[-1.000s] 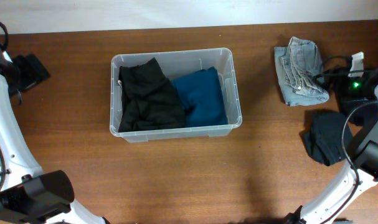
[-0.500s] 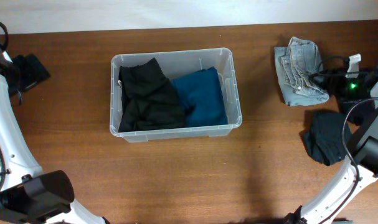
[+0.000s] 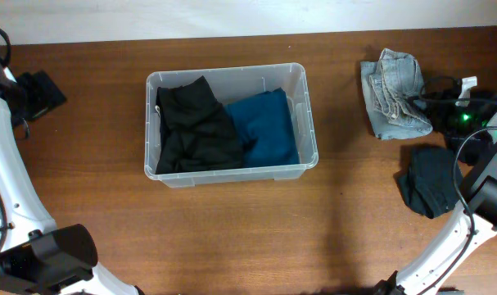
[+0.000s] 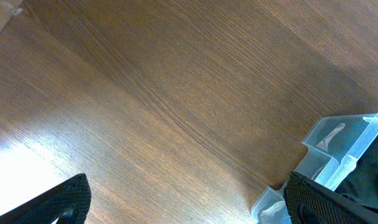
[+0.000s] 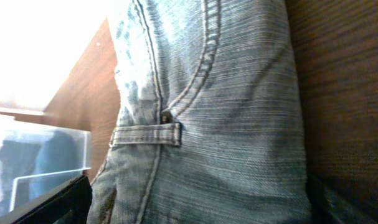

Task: Pack container
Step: 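Lower the right gripper and grasp the light-blue jeans' edge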

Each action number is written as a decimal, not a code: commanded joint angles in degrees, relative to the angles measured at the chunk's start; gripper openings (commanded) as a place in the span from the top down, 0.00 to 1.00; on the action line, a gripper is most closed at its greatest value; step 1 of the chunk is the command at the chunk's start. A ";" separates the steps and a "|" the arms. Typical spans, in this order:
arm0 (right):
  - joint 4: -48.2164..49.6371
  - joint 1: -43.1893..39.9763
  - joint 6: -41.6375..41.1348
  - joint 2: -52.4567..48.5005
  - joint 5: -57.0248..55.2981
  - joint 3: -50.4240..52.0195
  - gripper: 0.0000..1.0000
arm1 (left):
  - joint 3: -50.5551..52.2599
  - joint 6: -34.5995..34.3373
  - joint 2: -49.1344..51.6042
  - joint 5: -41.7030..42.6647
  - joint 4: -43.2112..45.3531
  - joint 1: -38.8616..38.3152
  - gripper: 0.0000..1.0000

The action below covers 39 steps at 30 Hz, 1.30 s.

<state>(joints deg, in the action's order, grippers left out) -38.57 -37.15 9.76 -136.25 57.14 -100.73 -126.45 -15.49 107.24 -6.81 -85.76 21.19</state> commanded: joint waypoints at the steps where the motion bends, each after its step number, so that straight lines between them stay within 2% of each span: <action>1: 0.07 0.44 -0.24 -2.08 4.63 -0.55 0.02 | -0.61 -0.55 -1.40 0.39 -0.04 0.09 0.01; 20: 0.07 5.79 -0.22 -2.43 -4.28 -0.55 0.01 | -0.61 -0.55 -1.42 0.39 -0.04 0.09 0.01; 26: -0.31 5.92 -0.20 -4.50 -5.53 -0.55 0.14 | -0.61 -0.55 -1.40 0.39 -0.04 0.09 0.01; 29: -0.28 6.03 -0.20 -5.20 -5.55 -0.55 0.29 | -0.61 -0.55 -1.40 0.39 -0.04 0.09 0.01; 33: -0.37 6.05 -0.20 -5.57 -5.57 -0.55 0.36 | -0.61 -0.55 -1.40 0.39 -0.04 0.09 0.01; 39: -0.39 5.99 -0.87 -5.57 -5.55 -0.55 0.52 | -0.61 -0.55 -1.40 0.39 -0.04 0.09 0.01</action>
<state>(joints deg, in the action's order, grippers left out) -38.24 -32.05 9.26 -138.56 54.26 -102.02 -126.45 -15.49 107.24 -6.81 -85.78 21.19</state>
